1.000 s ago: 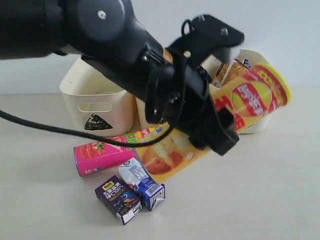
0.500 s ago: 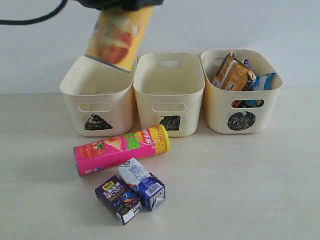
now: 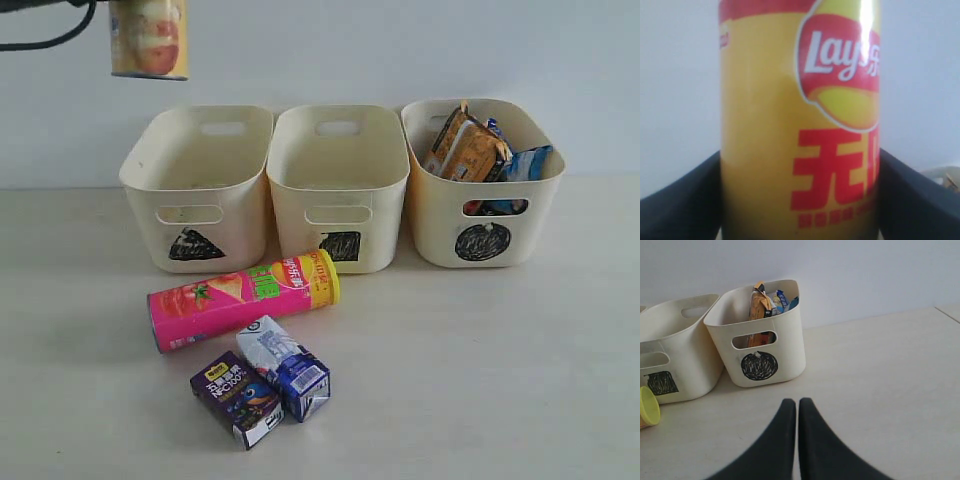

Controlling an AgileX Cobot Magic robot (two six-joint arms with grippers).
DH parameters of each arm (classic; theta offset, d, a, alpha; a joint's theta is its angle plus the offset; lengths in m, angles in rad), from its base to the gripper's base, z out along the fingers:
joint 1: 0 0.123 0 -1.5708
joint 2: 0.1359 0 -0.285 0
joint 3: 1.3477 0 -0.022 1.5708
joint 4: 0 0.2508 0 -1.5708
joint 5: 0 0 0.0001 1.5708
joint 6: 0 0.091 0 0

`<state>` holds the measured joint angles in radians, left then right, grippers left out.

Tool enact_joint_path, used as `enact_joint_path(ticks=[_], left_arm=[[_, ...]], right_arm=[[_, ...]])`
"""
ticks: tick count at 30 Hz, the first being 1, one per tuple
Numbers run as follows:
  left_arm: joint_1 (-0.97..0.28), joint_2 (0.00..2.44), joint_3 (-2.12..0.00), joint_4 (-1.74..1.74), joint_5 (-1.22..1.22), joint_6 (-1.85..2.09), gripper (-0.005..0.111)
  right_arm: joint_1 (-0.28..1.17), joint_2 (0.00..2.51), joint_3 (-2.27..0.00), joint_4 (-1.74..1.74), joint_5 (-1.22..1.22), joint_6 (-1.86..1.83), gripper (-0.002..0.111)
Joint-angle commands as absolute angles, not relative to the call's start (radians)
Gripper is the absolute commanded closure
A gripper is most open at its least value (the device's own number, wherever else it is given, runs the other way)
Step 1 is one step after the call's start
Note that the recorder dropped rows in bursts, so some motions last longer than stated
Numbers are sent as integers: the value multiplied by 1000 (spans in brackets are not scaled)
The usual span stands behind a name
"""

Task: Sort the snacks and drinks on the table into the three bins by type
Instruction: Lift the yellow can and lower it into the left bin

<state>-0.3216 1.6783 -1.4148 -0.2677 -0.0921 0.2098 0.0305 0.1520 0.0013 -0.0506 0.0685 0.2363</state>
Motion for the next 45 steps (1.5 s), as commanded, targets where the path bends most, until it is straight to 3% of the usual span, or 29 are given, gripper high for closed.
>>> enact_joint_path(ticks=[1,6,27,30,34,37,40,45], left_arm=[[-280,1776,-1441,-273,-186,187,102],[-254,1890,-1508,-273,-181,163,96],[-249,2217,-1807,-273,-63,149,25],[-249,2223,-1819,-271,-37,149,20],[-243,2213,-1821,-271,-35,149,22],[-243,2186,-1821,-271,-26,149,31],[-243,2148,-1821,-271,0,149,52],[-243,2068,-1821,-269,121,149,101]], right_arm=[[33,153,0,-55,67,235,108],[33,153,0,-55,67,235,108],[33,153,0,-55,67,237,108],[33,153,0,-55,67,237,108],[33,153,0,-55,67,237,108],[33,153,0,-55,67,237,108],[33,153,0,-55,67,237,108],[33,153,0,-55,67,237,108]])
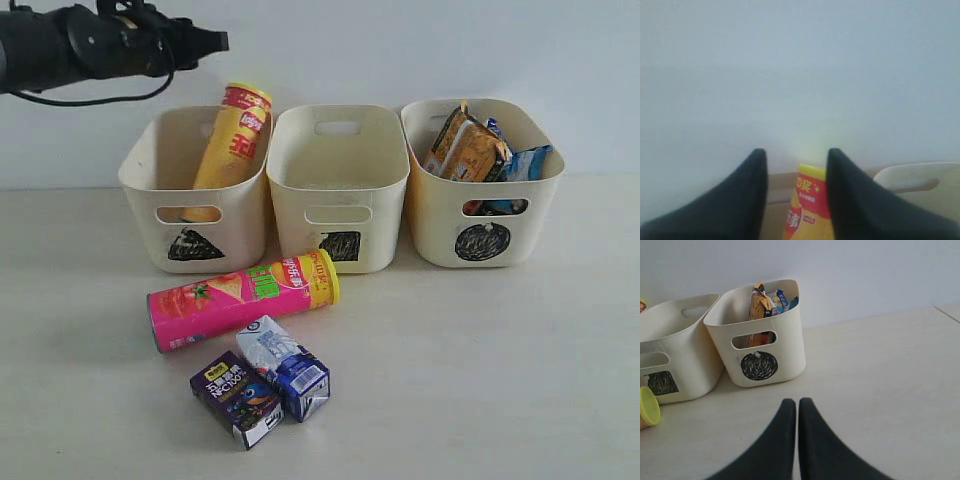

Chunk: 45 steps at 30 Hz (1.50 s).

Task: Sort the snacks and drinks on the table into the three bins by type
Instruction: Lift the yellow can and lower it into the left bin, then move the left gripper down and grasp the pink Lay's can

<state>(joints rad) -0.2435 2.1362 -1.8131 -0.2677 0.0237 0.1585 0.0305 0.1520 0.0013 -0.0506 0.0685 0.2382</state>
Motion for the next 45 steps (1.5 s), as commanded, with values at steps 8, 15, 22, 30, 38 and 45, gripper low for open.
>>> enact_joint_path(ticks=[8,15,22,30,38,45], left_arm=[[-243,1942,-1782,-265,406,226,102],[-243,1757,-1623,-265,473,321,102],[-243,1597,-1483,-279,630,450,102],[-280,1565,-1422,-504,1031,822,102],[-506,1657,-1407,-308,1043,917,102],[-583,1820,-1407,-100,900,897,101]], right_arm=[[33,153,0,-55,67,237,108],[33,153,0,-55,67,241,108],[33,153,0,-55,67,241,108],[33,153,0,-55,67,245,108],[33,153,0,-55,67,246,108],[33,153,0,-55,67,249,108]])
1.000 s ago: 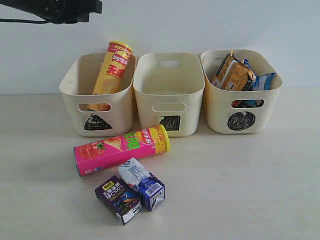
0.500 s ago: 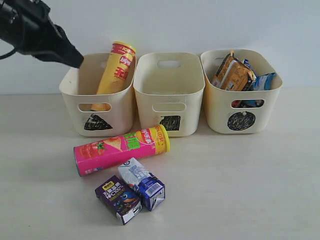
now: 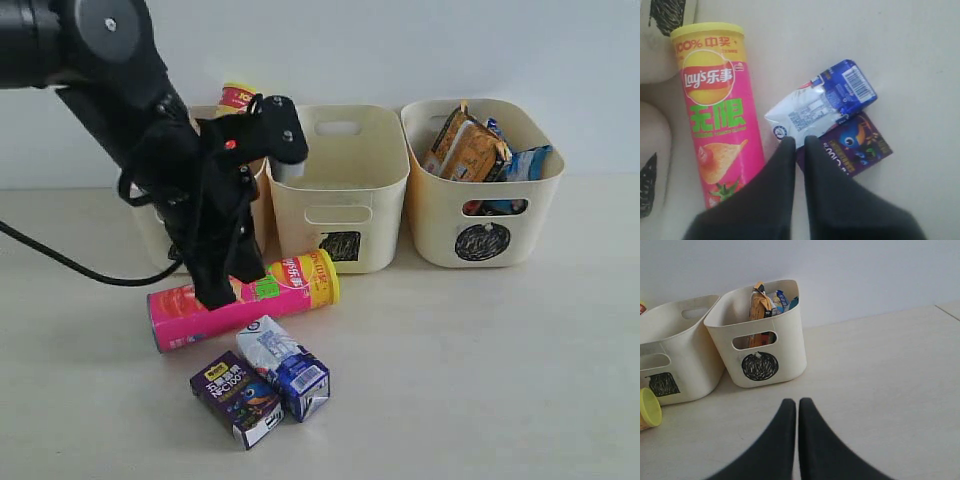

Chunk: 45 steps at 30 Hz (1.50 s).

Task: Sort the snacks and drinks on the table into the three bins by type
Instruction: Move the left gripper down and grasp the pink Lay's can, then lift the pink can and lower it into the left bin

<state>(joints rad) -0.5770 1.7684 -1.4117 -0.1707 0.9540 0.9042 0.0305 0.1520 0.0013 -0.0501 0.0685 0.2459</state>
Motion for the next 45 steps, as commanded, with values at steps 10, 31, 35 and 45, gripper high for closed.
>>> enact_joint_path(ticks=[10,31,35,45], left_arm=[[-583,1958,-1407,-61,638,883,23],[-581,2134,-1409,36,485,725,23],[-579,2139,-1409,52,467,699,28],[-579,2118,-1409,66,550,667,103]], right_arm=[[33,153,0,-55,69,249,108],[33,153,0,-55,71,249,108],[33,153,0,-55,71,249,108],[33,153,0,-55,71,249,108]])
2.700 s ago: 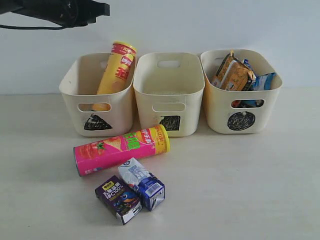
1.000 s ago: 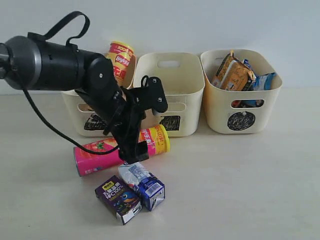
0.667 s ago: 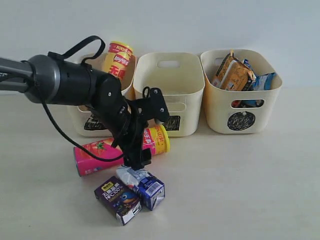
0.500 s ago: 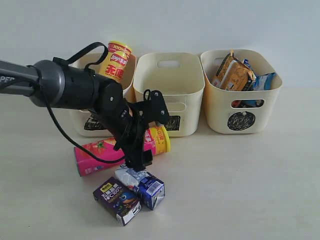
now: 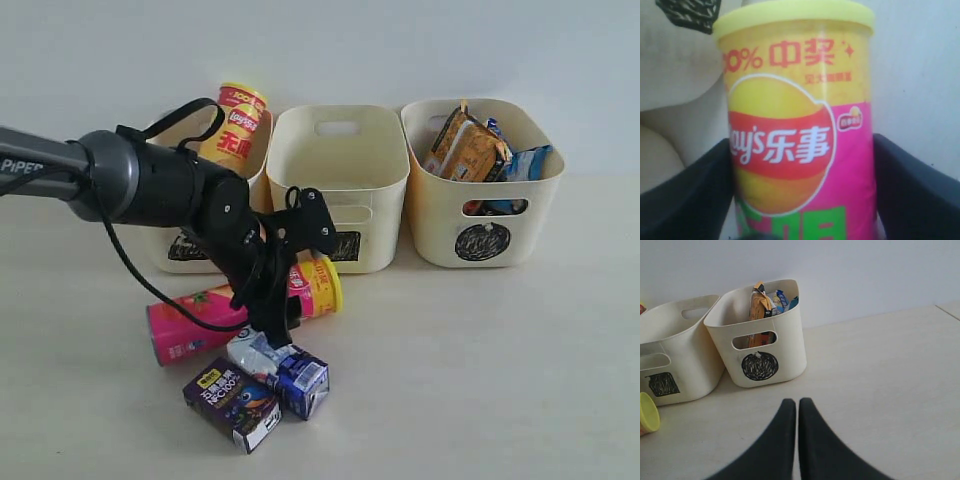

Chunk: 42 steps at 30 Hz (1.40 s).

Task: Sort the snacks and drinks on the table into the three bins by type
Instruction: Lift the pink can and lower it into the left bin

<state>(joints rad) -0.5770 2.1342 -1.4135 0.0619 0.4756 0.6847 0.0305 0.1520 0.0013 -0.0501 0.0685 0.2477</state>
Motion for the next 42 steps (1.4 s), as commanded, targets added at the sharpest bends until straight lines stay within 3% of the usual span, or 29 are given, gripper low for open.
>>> enact_joint_path(ticks=[1,24,29,42], left_arm=[[-579,2109,-1409,66,557,665,102],[-579,1688,-1409,68,540,465,102],[-565,1610,-1409,68,416,309,102],[-391,1585,-1409,65,-64,-239,102]], right_arm=[[33,153,0,-55,71,249,108],[33,153,0,-55,71,249,108],[33,153,0,-55,71,249,108],[33,153,0,-55,71,253,108]])
